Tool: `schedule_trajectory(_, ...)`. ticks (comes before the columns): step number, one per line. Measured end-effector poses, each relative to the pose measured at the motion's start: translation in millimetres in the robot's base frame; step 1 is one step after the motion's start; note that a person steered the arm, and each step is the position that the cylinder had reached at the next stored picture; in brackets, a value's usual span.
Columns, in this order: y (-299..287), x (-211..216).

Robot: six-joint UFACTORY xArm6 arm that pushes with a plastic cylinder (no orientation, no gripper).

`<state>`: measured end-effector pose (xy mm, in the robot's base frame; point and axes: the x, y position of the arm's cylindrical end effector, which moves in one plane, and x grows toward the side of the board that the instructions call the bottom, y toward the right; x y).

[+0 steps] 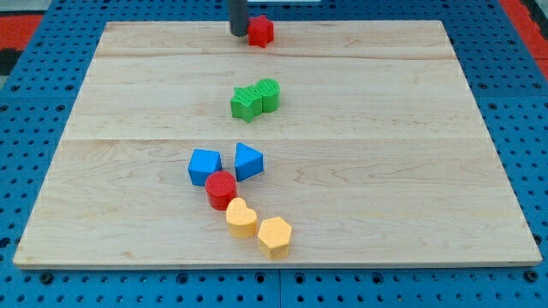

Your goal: Move your arm towards the red circle

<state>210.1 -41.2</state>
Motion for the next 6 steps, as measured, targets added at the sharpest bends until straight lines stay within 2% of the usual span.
schedule_trajectory(1,-6.7,2.9)
schedule_trajectory(2,-55.5,47.3)
schedule_trajectory(4,-131.9,228.9)
schedule_trajectory(5,-140.6,293.3)
schedule_trajectory(6,-108.9,311.0)
